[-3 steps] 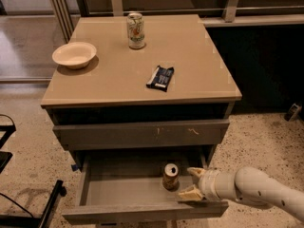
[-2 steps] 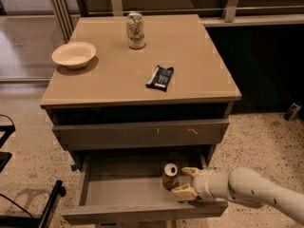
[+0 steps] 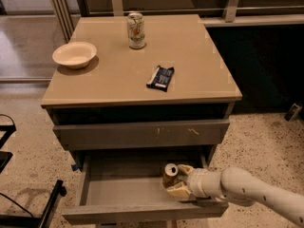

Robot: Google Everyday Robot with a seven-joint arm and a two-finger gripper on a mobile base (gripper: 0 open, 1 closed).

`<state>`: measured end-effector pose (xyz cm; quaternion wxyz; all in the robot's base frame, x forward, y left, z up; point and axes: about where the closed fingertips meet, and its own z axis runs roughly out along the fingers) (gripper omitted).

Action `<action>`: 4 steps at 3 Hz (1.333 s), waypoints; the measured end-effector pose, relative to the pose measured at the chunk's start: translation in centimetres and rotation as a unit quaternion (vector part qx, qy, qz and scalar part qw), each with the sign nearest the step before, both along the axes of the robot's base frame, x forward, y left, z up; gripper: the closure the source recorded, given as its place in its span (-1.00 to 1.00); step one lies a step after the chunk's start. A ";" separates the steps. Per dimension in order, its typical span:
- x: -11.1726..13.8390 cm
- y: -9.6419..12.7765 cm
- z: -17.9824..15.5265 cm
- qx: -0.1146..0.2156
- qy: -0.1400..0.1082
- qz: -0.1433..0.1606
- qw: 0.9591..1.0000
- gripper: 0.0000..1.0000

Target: Pick orange can from middle drawer and place on counter

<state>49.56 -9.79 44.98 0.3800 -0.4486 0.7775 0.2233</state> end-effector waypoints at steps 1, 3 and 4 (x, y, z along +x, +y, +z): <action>0.8 1.1 -0.8 0.009 -0.004 0.002 1.000 -0.44; 2.1 3.6 -2.3 0.029 -0.012 0.012 0.999 -0.32; 2.2 4.3 -2.9 0.030 -0.012 0.015 0.999 0.13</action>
Offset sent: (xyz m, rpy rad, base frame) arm 0.0244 0.0364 -0.0242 0.0694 -0.0348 0.0207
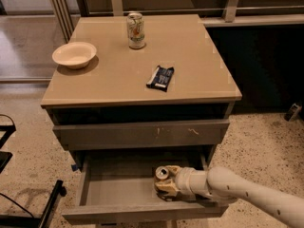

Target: Pick orange can from middle drawer and place on counter

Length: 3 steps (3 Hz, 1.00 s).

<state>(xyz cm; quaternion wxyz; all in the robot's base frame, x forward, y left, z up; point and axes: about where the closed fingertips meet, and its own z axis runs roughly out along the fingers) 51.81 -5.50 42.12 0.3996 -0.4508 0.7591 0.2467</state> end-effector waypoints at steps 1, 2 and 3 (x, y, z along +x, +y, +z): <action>0.0 0.0 0.0 0.000 0.000 0.000 1.000 0.60; 0.0 0.0 0.0 0.000 0.000 0.000 1.000 0.99; 0.0 0.0 0.0 0.000 0.000 0.000 1.000 1.00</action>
Offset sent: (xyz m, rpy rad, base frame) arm 0.0000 0.0000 0.0000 0.0000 0.0000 0.0000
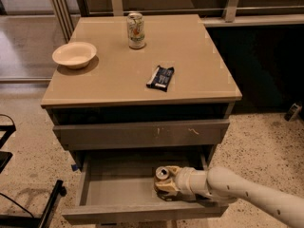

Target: Pick orange can from middle drawer and place on counter

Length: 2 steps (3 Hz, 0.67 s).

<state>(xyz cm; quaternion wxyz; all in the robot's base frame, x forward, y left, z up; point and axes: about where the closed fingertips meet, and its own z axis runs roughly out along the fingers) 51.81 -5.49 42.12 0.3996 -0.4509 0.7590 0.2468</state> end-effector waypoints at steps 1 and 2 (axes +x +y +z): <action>-1.3 0.1 2.8 -0.005 -0.009 0.036 0.999 1.00; -4.3 0.8 8.9 -0.015 -0.021 0.100 0.995 1.00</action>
Offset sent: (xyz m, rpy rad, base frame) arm -0.0821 0.0067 0.2173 -0.1123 -0.1302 0.4028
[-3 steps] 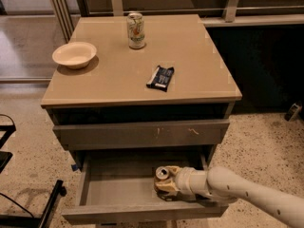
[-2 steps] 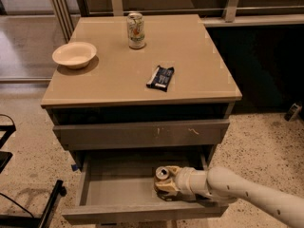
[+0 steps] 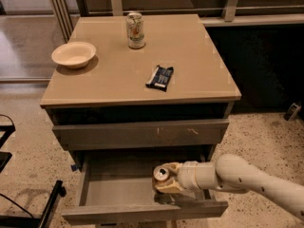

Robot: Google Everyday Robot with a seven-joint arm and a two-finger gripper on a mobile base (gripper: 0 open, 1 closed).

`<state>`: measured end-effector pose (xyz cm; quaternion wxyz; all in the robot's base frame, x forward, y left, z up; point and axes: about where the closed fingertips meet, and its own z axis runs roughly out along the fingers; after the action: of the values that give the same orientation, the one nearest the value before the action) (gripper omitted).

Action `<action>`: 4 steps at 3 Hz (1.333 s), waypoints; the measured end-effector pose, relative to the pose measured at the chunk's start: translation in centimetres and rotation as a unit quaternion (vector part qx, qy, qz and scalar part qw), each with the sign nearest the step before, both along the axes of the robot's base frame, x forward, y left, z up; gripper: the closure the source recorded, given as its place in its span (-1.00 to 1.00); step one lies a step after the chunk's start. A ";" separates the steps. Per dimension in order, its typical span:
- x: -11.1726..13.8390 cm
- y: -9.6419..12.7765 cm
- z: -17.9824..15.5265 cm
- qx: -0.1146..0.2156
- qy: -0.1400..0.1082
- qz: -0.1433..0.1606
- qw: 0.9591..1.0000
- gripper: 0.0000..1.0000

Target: Pick orange can from middle drawer and place on counter

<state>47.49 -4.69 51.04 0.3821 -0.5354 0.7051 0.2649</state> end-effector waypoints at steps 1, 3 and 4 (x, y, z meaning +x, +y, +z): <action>-3.0 0.7 8.4 -0.023 -0.016 0.060 0.998 1.00; -3.9 0.7 13.2 -0.050 -0.026 0.090 0.994 1.00; -1.9 -1.4 19.0 -0.043 -0.014 0.064 0.997 1.00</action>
Offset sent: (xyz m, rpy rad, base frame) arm -0.0301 0.0069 0.0872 -0.0485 -0.0341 0.1235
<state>45.61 -6.05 70.05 0.3508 -0.5992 0.6747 0.2505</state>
